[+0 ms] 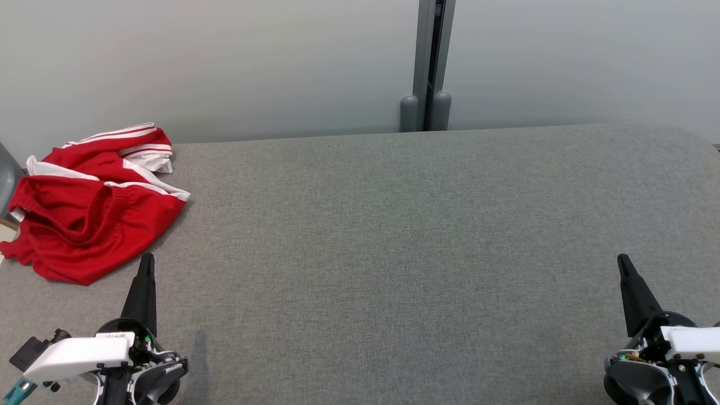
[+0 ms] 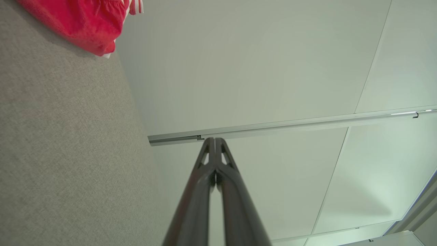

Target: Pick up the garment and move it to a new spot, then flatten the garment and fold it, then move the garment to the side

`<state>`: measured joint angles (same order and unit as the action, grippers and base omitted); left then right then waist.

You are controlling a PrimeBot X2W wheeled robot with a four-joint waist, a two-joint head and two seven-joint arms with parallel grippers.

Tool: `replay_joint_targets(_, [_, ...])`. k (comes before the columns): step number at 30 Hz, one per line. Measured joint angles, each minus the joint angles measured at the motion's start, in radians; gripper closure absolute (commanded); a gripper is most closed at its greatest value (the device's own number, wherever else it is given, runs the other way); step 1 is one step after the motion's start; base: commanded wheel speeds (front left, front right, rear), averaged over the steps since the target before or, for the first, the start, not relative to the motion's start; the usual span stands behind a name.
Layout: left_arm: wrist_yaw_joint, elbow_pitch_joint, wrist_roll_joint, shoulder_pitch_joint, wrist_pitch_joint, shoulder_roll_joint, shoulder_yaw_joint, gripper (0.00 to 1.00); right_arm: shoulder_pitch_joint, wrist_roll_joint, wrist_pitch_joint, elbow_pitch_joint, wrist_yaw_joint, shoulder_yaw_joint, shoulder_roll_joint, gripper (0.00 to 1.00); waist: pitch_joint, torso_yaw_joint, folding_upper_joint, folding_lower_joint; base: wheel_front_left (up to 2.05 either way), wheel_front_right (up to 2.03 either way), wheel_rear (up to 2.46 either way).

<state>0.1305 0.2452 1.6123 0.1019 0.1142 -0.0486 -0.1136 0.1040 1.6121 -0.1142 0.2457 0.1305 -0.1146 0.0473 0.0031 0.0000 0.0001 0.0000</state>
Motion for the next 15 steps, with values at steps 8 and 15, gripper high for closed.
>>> replay_joint_targets(8, [-0.001,0.034,0.0,-0.037,-0.001,0.012,0.004,0.0,-0.031,0.0,0.0,0.033,-0.001,0.002,-0.016,0.0,0.0,0.0,0.0,0.0,0.0,0.0,0.0])
replay_joint_targets(15, [-0.001,0.033,-0.011,-0.061,-0.03,0.018,0.03,0.0,-0.051,-0.004,0.028,0.046,-0.002,0.029,-0.021,0.0,0.0,0.0,0.0,0.0,0.0,0.0,0.0])
